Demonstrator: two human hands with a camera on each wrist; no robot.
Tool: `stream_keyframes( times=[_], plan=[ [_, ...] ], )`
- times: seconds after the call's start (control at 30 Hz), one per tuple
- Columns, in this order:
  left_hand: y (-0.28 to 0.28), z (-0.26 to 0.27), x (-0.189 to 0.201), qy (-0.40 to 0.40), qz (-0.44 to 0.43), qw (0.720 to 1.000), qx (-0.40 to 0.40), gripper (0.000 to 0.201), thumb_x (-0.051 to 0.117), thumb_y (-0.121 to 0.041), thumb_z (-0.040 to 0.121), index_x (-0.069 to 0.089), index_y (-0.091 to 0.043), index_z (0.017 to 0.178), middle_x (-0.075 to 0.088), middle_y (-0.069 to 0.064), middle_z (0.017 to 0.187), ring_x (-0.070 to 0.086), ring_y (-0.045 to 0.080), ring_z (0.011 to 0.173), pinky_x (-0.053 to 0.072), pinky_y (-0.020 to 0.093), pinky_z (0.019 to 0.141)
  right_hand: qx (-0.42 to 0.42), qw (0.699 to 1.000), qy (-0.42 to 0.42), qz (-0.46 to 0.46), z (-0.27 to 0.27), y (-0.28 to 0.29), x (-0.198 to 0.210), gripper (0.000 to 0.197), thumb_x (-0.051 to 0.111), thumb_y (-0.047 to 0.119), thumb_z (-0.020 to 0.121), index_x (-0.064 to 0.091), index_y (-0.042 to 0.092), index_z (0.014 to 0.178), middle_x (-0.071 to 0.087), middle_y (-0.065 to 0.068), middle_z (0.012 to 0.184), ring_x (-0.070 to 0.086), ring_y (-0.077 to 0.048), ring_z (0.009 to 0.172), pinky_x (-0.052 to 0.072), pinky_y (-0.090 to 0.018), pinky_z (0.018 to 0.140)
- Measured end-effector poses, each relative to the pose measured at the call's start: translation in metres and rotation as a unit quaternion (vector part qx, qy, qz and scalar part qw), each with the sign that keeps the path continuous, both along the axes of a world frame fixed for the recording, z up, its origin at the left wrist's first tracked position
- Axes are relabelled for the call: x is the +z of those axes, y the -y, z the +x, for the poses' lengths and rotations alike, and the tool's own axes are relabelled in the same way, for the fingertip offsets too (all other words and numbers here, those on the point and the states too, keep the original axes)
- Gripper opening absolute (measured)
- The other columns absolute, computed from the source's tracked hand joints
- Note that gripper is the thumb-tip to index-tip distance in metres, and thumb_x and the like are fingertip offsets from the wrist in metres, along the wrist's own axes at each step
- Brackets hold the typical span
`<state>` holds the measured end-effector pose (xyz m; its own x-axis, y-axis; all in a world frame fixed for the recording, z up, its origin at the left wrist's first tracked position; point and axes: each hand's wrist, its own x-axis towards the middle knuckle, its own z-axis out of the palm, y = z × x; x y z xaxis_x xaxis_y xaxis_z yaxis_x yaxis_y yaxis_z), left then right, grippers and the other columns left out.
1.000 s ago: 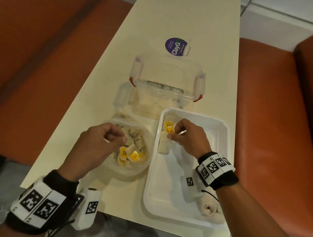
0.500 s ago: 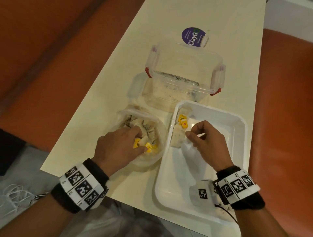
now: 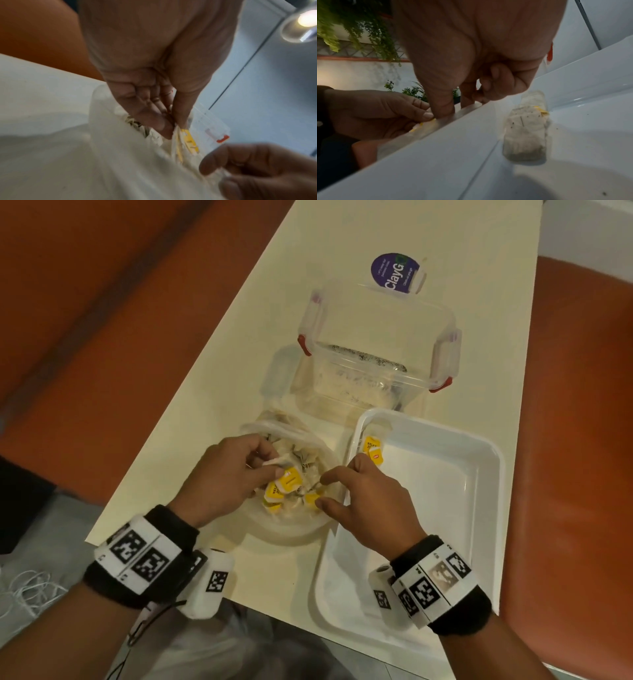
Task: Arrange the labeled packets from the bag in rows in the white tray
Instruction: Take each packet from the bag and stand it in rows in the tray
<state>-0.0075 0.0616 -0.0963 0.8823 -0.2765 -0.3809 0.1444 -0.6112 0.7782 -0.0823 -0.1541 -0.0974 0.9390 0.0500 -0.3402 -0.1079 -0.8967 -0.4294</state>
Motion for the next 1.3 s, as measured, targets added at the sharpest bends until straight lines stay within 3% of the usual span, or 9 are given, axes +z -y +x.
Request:
stream_keyframes(
  times=[0.27, 0.4, 0.57, 0.63, 0.7, 0.8, 0.93, 1.17, 1.3],
  plan=[
    [0.007, 0.001, 0.026, -0.15, -0.243, 0.958, 0.03, 0.012, 0.07, -0.008, 0.085, 0.062, -0.008, 0.094, 0.07, -0.001, 0.074, 0.067, 0.011, 0.065, 0.058, 0.024, 0.06, -0.05, 0.986, 0.005, 0.158, 0.004, -0.005, 0.015, 0.051, 0.06, 0.076, 0.074, 0.065, 0.042, 0.111, 0.055, 0.016, 0.092, 0.053, 0.001, 0.074, 0.046, -0.026, 0.069],
    [0.016, -0.004, 0.029, -0.147, -0.26, 0.954, 0.01, 0.019, 0.074, -0.017, 0.077, 0.063, -0.012, 0.092, 0.067, -0.002, 0.073, 0.066, 0.011, 0.065, 0.056, 0.025, 0.058, -0.113, 0.935, -0.011, 0.337, 0.011, -0.01, 0.025, 0.031, 0.072, 0.051, 0.084, 0.07, 0.029, 0.107, 0.067, 0.012, 0.085, 0.061, 0.001, 0.063, 0.043, -0.016, 0.06],
    [0.018, -0.004, 0.025, -0.182, -0.285, 0.94, 0.045, 0.037, 0.075, -0.02, 0.075, 0.063, -0.016, 0.109, 0.068, 0.001, 0.08, 0.067, 0.015, 0.072, 0.057, 0.03, 0.065, -0.177, 0.883, -0.07, 0.429, 0.015, -0.01, 0.018, 0.019, 0.069, 0.026, 0.092, 0.067, 0.007, 0.094, 0.071, -0.001, 0.074, 0.07, -0.01, 0.064, 0.055, -0.024, 0.058],
    [0.011, -0.003, 0.019, -0.136, -0.204, 0.969, 0.029, 0.036, 0.08, -0.027, 0.076, 0.063, -0.024, 0.108, 0.07, -0.004, 0.085, 0.067, 0.012, 0.075, 0.056, 0.031, 0.068, -0.201, 0.882, -0.071, 0.419, 0.017, -0.009, 0.012, 0.015, 0.069, 0.02, 0.094, 0.067, 0.005, 0.094, 0.071, -0.004, 0.073, 0.071, -0.012, 0.066, 0.056, -0.024, 0.059],
    [0.005, -0.001, 0.013, 0.009, 0.055, 0.996, -0.063, 0.026, 0.079, -0.044, 0.079, 0.061, -0.034, 0.095, 0.069, -0.012, 0.089, 0.066, 0.01, 0.076, 0.051, 0.03, 0.064, -0.229, 0.882, -0.07, 0.406, 0.017, -0.007, 0.008, 0.014, 0.069, 0.017, 0.094, 0.067, 0.003, 0.092, 0.069, -0.003, 0.071, 0.071, -0.012, 0.066, 0.056, -0.023, 0.059],
    [0.008, -0.009, 0.004, 0.113, 0.324, 0.922, -0.179, 0.034, 0.067, -0.064, 0.078, 0.05, -0.036, 0.088, 0.063, -0.016, 0.09, 0.06, 0.014, 0.079, 0.036, 0.03, 0.06, -0.25, 0.872, -0.087, 0.412, 0.017, -0.007, 0.004, 0.018, 0.069, 0.016, 0.094, 0.063, -0.001, 0.09, 0.066, -0.003, 0.07, 0.071, -0.012, 0.065, 0.055, -0.022, 0.058],
    [0.019, -0.021, -0.007, 0.129, 0.372, 0.894, -0.215, 0.035, 0.063, -0.058, 0.085, 0.047, -0.035, 0.107, 0.062, -0.008, 0.097, 0.062, 0.023, 0.084, 0.033, 0.03, 0.062, -0.26, 0.873, -0.087, 0.404, 0.017, -0.006, 0.001, 0.027, 0.068, 0.016, 0.094, 0.061, -0.01, 0.096, 0.067, -0.004, 0.07, 0.07, -0.011, 0.064, 0.054, -0.021, 0.057],
    [0.022, -0.014, -0.008, 0.146, 0.253, 0.939, -0.18, 0.02, 0.063, -0.036, 0.089, 0.055, -0.036, 0.107, 0.066, -0.009, 0.097, 0.059, 0.021, 0.081, 0.032, 0.03, 0.059, -0.264, 0.886, -0.073, 0.374, 0.016, 0.0, 0.001, 0.014, 0.069, 0.02, 0.094, 0.067, 0.009, 0.086, 0.07, -0.003, 0.07, 0.073, -0.014, 0.069, 0.055, -0.022, 0.059],
    [0.036, -0.01, -0.013, 0.18, 0.236, 0.921, -0.254, 0.038, 0.061, -0.044, 0.09, 0.047, -0.036, 0.125, 0.065, -0.008, 0.11, 0.064, 0.023, 0.096, 0.038, 0.03, 0.061, -0.268, 0.888, -0.068, 0.367, 0.015, 0.001, 0.0, 0.017, 0.069, 0.021, 0.094, 0.07, 0.005, 0.093, 0.072, -0.006, 0.074, 0.073, -0.014, 0.069, 0.056, -0.022, 0.06]
  ],
)
